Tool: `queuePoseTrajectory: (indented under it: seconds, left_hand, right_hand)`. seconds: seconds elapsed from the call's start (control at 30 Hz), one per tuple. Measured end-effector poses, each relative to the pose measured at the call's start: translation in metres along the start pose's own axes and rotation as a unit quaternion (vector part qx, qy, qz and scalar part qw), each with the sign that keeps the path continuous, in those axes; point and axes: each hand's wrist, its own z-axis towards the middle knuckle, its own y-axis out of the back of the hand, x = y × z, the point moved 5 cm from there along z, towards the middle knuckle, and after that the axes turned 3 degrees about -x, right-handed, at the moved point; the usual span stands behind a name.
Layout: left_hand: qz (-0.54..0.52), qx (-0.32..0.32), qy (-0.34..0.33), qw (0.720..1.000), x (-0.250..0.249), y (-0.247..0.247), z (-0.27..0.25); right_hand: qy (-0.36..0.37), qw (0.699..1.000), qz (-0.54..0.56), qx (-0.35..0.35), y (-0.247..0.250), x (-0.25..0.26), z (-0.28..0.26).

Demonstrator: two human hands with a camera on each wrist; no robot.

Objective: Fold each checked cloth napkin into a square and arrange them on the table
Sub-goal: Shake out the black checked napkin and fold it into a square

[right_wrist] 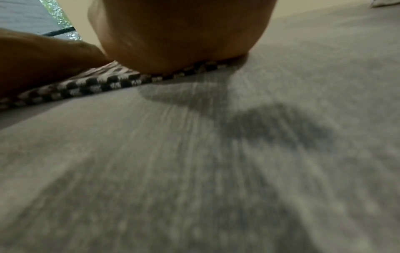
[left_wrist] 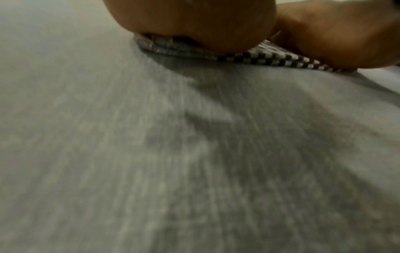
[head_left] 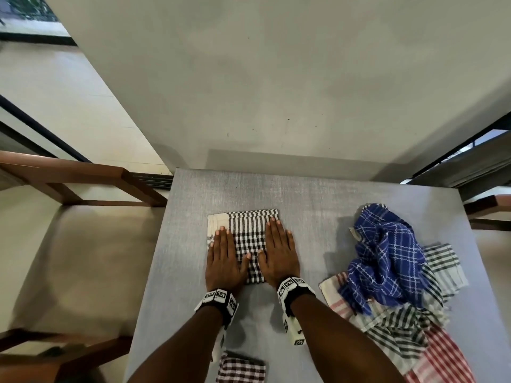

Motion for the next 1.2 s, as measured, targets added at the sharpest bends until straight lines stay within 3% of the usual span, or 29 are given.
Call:
queuePoseTrajectory:
  seconds: [0.13, 0.2, 0.3, 0.5, 0.83, 1.0, 1.2]
  left_hand:
    - [0.003, -0.026, -0.014, 1.0, 0.001, 0.009, 0.009]
    - [0.011, -0.023, -0.075, 0.997, -0.005, 0.015, 0.025]
    - [0.03, 0.006, -0.143, 0.989, -0.006, 0.014, 0.047]
    - [0.04, -0.014, -0.146, 0.988, 0.015, 0.006, 0.047]
    - [0.044, -0.009, -0.139, 0.989, 0.016, 0.009, 0.044]
    - [0.052, -0.012, -0.137, 0.989, 0.016, 0.01, 0.046]
    - [0.063, 0.011, -0.136, 0.989, 0.015, 0.016, 0.049]
  right_hand:
    - [-0.025, 1.0, -0.015, 0.012, 0.0, 0.002, 0.003]
    - [-0.039, 0.999, -0.028, 0.011, 0.003, 0.012, 0.011]
    - [-0.003, 0.999, -0.039, 0.018, -0.005, 0.031, 0.024]
    - [0.036, 0.999, -0.023, 0.033, -0.016, 0.021, 0.026]
    - [-0.064, 0.997, -0.039, 0.013, -0.001, -0.004, 0.028]
    - [0.012, 0.998, -0.042, 0.038, -0.014, 0.028, 0.034]
    - [-0.017, 0.998, -0.054, 0.022, -0.001, 0.001, 0.035]
